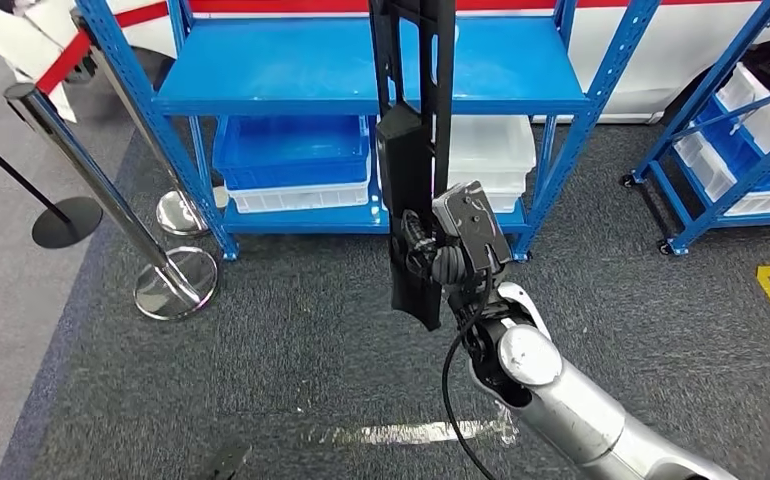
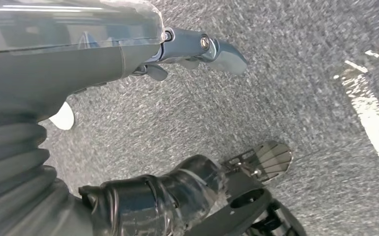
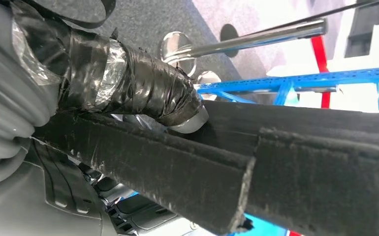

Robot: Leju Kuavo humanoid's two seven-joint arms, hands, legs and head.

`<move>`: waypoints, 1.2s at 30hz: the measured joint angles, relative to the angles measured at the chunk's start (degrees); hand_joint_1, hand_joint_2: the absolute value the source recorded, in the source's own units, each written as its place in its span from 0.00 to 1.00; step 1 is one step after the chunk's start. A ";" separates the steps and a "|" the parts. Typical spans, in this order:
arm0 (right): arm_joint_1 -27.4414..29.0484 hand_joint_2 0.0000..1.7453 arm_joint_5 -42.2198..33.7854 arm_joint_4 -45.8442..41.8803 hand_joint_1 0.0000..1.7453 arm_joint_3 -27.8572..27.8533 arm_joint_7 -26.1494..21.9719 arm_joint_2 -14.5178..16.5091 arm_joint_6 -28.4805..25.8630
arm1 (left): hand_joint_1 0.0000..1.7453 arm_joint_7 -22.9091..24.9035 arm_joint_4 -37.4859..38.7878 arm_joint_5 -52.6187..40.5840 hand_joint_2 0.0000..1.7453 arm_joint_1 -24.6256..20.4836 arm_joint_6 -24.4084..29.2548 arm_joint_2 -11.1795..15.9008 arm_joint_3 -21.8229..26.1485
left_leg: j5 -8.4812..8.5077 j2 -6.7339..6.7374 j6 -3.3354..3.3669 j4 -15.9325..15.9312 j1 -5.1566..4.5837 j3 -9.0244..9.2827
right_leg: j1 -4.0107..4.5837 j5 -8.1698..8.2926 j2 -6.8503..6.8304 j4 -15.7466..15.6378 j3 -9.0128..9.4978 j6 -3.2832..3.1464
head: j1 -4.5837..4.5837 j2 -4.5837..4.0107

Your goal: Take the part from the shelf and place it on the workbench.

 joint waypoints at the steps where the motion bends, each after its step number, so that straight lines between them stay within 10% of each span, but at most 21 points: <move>1: 0.06 1.00 -0.48 -0.01 1.00 -0.01 -0.08 0.03 -0.13 | 0.00 0.05 0.00 -0.04 1.00 0.02 0.04 0.01 0.00 | 0.54 -0.03 -0.27 -0.04 -0.05 -0.21 | 0.16 -0.04 0.07 -0.85 0.22 -0.32 | 0.01 0.00; 4: 0.27 1.00 -3.00 0.15 1.00 -0.02 -0.55 0.04 -0.21 | 0.00 0.26 0.01 -0.25 1.00 0.21 -0.03 0.19 0.00 | -0.57 -0.19 -1.24 0.77 0.18 -1.34 | -0.12 1.67 -0.08 -1.03 -1.15 -1.67 | 0.14 0.00; 7: 0.39 1.00 -4.31 0.32 1.00 -0.02 -1.27 0.07 0.01 | 0.00 0.33 0.00 -0.33 1.00 0.27 -0.13 0.14 0.00 | -8.61 -0.20 -2.36 9.74 0.54 -3.94 | -0.30 3.59 -0.26 -1.10 -3.30 -2.54 | -0.11 0.00; 9: 0.42 1.00 -4.35 0.43 1.00 -0.02 -1.57 0.07 0.02 | 0.00 0.38 0.00 -0.33 1.00 0.24 -0.11 0.11 -0.01 | -10.55 -0.20 -2.65 15.44 0.68 -4.34 | -0.28 4.78 -0.27 -1.01 -4.90 -2.55 | -0.13 0.00; 17: 0.47 1.00 -4.35 0.54 1.00 -0.02 -1.68 0.07 0.04 | 0.00 0.48 0.00 -0.32 1.00 0.18 -0.10 0.11 -0.02 | -6.37 -0.25 -2.29 10.55 0.67 1.73 | -0.29 6.43 -0.20 -0.91 -7.10 -2.20 | -0.14 0.00; 21: 0.40 1.00 -3.80 0.54 1.00 -0.02 -1.64 -0.01 -0.01 | 0.00 0.66 0.00 -1.11 1.00 -0.22 2.06 0.11 -0.06 | -6.48 -0.49 -0.26 -1.92 0.27 9.13 | -0.41 7.53 -0.21 -1.10 -8.25 -0.41 | -0.21 0.00; 25: 0.81 1.00 -1.02 0.56 1.00 -0.03 -1.39 -0.10 -1.32 | 0.00 1.68 0.00 -4.26 1.00 -0.28 5.64 0.13 -0.63 | -4.64 -0.15 1.10 -3.26 0.28 8.07 | -0.28 0.32 -0.03 11.26 -12.84 0.54 | 0.15 0.00; 27: 1.30 1.00 0.30 0.55 1.00 -0.03 -1.48 -0.10 -1.84 | 0.00 2.48 0.00 -5.99 1.00 -0.24 6.93 0.12 -1.34 | -4.40 -0.14 1.09 -2.64 0.23 7.18 | -0.32 -0.34 -0.06 13.72 -12.67 0.66 | 0.20 0.00; 31: 1.44 1.00 1.92 0.40 1.00 -0.05 -1.77 -0.16 -2.26 | 0.00 3.27 0.00 -7.61 1.00 -0.28 7.85 0.04 -2.68 | -4.68 -0.15 0.42 -0.41 0.06 5.40 | -0.28 3.40 -0.06 1.42 -4.87 0.13 | 0.22 0.00; 36: 1.77 1.00 2.09 0.16 1.00 -0.08 -1.83 -0.30 -2.28 | 0.00 3.37 0.00 -7.86 1.00 -0.31 8.18 0.10 -3.39 | -5.01 -0.14 -0.97 0.97 0.04 4.00 | -0.15 4.00 -0.01 -0.11 -4.74 -1.51 | 0.10 0.00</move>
